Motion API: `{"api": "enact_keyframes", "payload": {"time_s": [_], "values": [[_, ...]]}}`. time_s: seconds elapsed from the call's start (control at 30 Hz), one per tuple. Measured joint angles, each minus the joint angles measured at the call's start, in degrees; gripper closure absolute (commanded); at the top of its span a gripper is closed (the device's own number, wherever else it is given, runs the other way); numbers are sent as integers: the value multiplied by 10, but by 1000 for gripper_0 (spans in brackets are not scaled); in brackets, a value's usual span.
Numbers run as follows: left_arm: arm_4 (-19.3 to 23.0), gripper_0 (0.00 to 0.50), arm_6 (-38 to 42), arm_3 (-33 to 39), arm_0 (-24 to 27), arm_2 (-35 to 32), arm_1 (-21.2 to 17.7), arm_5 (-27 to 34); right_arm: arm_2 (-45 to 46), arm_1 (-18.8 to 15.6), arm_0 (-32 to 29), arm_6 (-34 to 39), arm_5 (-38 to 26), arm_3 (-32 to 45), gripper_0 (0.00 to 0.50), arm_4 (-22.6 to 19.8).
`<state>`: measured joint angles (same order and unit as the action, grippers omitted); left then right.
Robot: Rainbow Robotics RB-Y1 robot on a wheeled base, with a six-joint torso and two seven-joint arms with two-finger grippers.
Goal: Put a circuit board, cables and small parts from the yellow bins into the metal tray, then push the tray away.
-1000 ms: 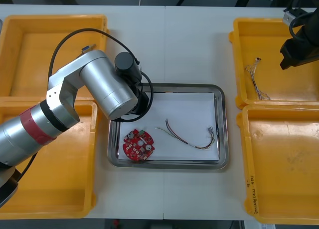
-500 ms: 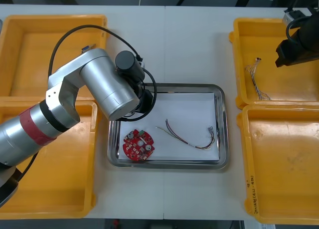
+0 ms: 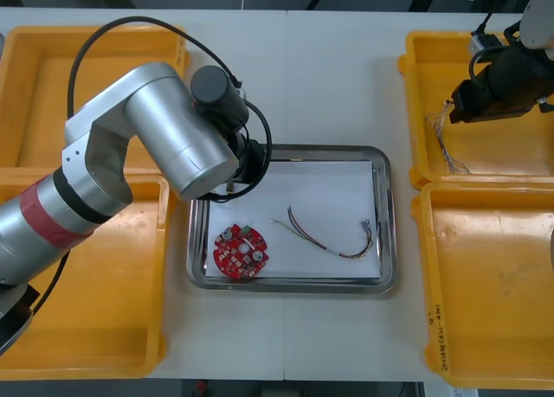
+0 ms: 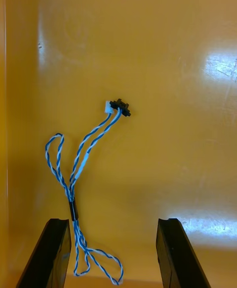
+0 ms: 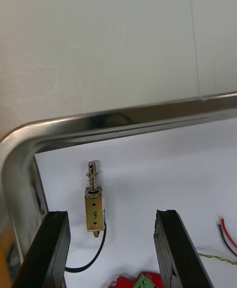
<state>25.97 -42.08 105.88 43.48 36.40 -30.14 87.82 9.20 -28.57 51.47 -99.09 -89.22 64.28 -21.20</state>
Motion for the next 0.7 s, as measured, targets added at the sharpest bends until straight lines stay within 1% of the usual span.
{"api": "enact_keyframes", "payload": {"time_s": [0.23,0.5,0.6,0.7], "values": [[19,0,0,14,0,-76,-8,19,0,7,-23,0,31,0,0,0],[73,0,-9,16,0,-166,-37,48,0,18,-40,0,37,0,0,1],[92,0,-42,16,0,-204,-46,63,0,24,-41,0,38,0,0,2],[108,0,-110,16,0,-240,-53,74,0,29,-43,1,38,0,0,2]]}}
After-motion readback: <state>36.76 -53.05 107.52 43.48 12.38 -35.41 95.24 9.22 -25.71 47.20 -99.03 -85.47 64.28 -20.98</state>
